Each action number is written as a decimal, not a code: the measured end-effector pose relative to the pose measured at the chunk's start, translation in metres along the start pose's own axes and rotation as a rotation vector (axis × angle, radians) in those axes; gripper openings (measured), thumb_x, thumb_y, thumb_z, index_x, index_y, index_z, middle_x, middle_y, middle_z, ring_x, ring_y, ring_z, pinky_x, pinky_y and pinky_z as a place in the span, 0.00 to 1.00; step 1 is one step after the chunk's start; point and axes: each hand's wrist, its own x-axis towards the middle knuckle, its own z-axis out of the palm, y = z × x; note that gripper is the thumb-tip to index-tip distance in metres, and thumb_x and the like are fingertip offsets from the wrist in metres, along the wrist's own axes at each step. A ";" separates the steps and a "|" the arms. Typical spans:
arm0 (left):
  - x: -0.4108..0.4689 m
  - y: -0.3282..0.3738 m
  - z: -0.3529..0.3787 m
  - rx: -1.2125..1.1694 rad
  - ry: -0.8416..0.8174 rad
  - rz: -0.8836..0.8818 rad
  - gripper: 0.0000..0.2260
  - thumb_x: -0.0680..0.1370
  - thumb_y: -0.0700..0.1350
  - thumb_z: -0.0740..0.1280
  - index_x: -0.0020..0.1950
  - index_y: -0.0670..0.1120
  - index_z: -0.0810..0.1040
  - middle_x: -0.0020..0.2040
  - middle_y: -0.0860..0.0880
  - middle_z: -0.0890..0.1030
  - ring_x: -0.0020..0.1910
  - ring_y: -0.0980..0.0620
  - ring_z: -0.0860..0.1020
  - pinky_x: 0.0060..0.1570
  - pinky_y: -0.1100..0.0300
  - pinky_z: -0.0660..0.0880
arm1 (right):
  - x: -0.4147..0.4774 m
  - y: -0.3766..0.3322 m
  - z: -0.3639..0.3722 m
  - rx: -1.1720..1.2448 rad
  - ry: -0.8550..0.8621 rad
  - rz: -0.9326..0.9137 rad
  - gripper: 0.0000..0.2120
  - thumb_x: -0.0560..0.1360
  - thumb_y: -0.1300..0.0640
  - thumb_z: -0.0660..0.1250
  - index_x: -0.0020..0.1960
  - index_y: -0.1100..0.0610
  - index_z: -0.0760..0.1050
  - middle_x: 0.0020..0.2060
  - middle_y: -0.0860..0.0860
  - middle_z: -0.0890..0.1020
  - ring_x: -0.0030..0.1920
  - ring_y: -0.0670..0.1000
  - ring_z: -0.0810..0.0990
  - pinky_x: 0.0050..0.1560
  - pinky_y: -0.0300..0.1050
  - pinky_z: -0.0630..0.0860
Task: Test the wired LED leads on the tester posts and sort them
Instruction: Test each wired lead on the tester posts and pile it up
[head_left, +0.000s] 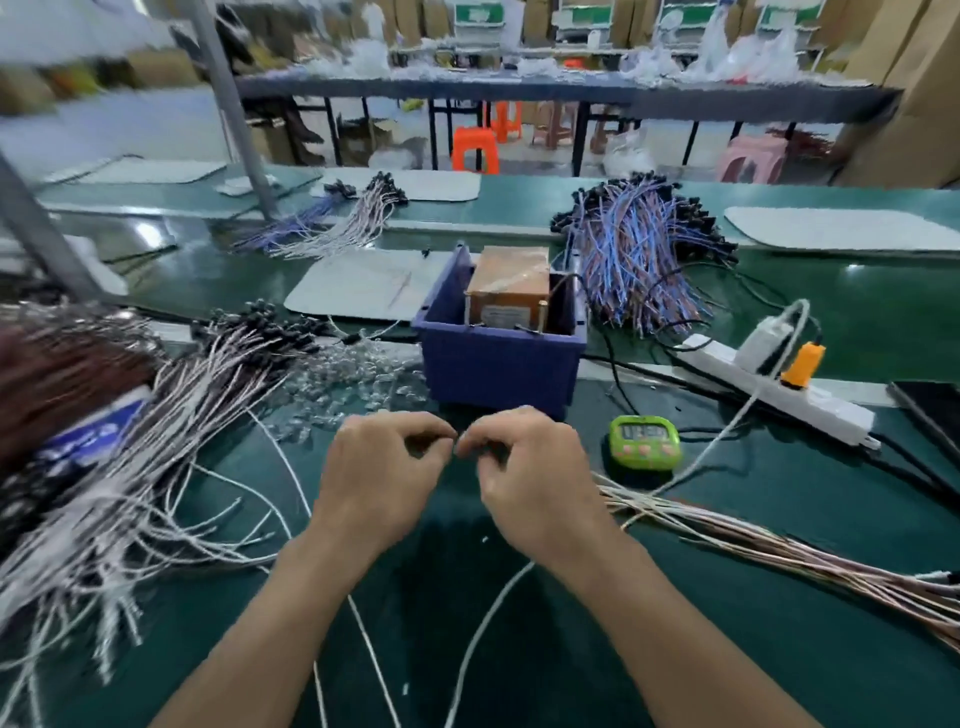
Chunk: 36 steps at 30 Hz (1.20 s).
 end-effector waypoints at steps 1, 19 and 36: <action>0.002 -0.009 -0.008 0.070 0.046 -0.022 0.06 0.74 0.45 0.77 0.46 0.56 0.88 0.44 0.56 0.87 0.47 0.53 0.82 0.53 0.57 0.77 | 0.012 -0.010 0.016 0.022 -0.065 0.012 0.14 0.74 0.64 0.66 0.46 0.48 0.86 0.44 0.45 0.84 0.44 0.45 0.80 0.48 0.36 0.75; 0.065 -0.144 -0.100 0.887 0.092 -0.322 0.09 0.77 0.45 0.67 0.54 0.54 0.84 0.49 0.52 0.83 0.50 0.49 0.81 0.47 0.53 0.66 | 0.144 -0.098 0.192 -0.229 -0.399 -0.053 0.29 0.72 0.70 0.60 0.70 0.52 0.75 0.62 0.55 0.83 0.62 0.59 0.80 0.62 0.52 0.78; 0.030 -0.169 -0.135 0.046 0.252 -0.374 0.11 0.75 0.52 0.77 0.57 0.57 0.86 0.35 0.67 0.79 0.39 0.75 0.77 0.36 0.81 0.68 | 0.158 -0.115 0.158 -0.301 -0.177 -0.267 0.11 0.79 0.59 0.67 0.51 0.48 0.87 0.45 0.48 0.88 0.47 0.54 0.83 0.53 0.53 0.80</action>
